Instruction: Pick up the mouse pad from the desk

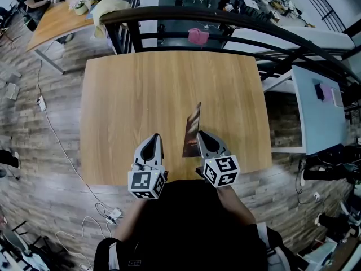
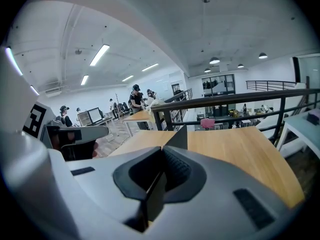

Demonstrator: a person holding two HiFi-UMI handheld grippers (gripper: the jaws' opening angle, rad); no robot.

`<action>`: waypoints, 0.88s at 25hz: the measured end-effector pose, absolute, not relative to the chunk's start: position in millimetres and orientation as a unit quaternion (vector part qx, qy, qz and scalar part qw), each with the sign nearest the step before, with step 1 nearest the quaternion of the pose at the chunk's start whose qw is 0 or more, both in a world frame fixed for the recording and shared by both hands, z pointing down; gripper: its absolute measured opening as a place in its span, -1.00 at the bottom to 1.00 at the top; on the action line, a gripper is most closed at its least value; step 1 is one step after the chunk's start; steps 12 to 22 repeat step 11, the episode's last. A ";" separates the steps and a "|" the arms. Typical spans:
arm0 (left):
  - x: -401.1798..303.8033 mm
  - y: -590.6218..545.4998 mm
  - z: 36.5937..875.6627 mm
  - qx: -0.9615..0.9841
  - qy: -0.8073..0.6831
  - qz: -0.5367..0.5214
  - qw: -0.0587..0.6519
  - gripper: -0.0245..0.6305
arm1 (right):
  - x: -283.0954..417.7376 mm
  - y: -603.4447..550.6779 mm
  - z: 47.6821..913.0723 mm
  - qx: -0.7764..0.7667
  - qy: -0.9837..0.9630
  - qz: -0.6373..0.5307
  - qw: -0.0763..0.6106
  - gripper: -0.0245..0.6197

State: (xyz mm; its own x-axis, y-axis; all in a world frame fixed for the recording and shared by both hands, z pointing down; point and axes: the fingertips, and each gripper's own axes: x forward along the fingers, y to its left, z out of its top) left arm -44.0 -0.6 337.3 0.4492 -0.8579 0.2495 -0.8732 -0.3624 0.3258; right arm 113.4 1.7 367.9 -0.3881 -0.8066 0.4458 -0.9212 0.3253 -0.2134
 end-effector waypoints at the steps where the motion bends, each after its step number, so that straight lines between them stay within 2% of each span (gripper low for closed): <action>1: -43.9 -0.8 337.0 0.825 -0.525 0.018 0.209 -0.85 | 113.4 2.0 368.0 0.537 -0.804 0.220 0.131 -0.81; 22: -42.4 -3.0 335.8 0.825 -0.524 0.015 0.210 -0.86 | 113.2 0.1 364.1 0.537 -0.805 0.218 0.126 -0.82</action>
